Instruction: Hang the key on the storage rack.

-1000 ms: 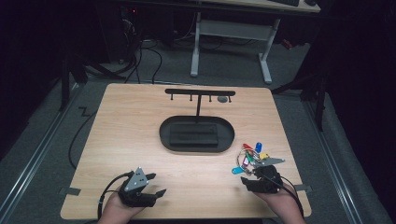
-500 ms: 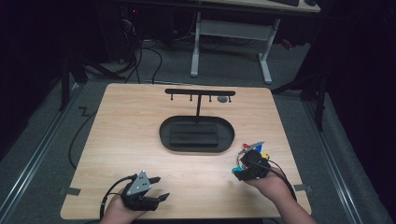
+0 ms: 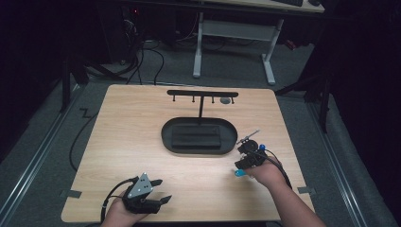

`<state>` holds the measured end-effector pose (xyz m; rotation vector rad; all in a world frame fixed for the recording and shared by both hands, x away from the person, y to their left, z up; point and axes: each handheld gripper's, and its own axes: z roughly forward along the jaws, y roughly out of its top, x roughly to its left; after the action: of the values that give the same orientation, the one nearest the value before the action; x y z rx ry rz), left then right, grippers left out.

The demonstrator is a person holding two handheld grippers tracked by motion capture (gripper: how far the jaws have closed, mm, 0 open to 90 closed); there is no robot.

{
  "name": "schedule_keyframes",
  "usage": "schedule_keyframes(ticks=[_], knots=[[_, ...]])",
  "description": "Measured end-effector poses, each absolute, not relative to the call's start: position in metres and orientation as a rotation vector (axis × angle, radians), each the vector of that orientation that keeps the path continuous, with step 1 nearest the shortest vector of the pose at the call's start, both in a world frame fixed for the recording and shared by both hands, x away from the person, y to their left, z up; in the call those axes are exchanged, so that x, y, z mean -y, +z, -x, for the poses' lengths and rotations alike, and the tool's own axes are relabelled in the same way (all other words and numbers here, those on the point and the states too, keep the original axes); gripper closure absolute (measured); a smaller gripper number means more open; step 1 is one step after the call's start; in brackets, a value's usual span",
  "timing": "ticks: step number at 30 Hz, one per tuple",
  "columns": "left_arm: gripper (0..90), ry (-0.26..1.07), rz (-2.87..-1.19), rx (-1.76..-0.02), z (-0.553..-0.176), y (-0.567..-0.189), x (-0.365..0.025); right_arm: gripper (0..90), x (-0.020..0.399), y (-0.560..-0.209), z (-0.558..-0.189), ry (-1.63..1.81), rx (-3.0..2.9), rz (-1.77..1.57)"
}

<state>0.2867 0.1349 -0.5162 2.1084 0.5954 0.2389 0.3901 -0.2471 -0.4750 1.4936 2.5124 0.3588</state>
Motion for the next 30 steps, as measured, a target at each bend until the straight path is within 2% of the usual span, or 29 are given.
schedule_keyframes(ticks=[18, 23, 26, 30], knots=[[35.1, 0.251, -2.132, -0.571, -0.287, -0.518, -0.135, 63.2, 0.25, -0.49, -0.411, 0.306, -2.514, -1.651], [35.6, 0.263, -2.139, -0.568, -0.287, -0.518, -0.136, 73.6, 0.251, -0.49, -0.412, 0.291, -2.501, -1.663], [35.8, 0.268, -2.139, -0.572, -0.287, -0.518, -0.136, 85.3, 0.248, -0.489, -0.408, 0.283, -2.522, -1.646], [35.8, 0.266, -2.142, -0.574, -0.288, -0.518, -0.137, 87.0, 0.247, -0.478, -0.401, 0.289, -2.556, -1.558]])
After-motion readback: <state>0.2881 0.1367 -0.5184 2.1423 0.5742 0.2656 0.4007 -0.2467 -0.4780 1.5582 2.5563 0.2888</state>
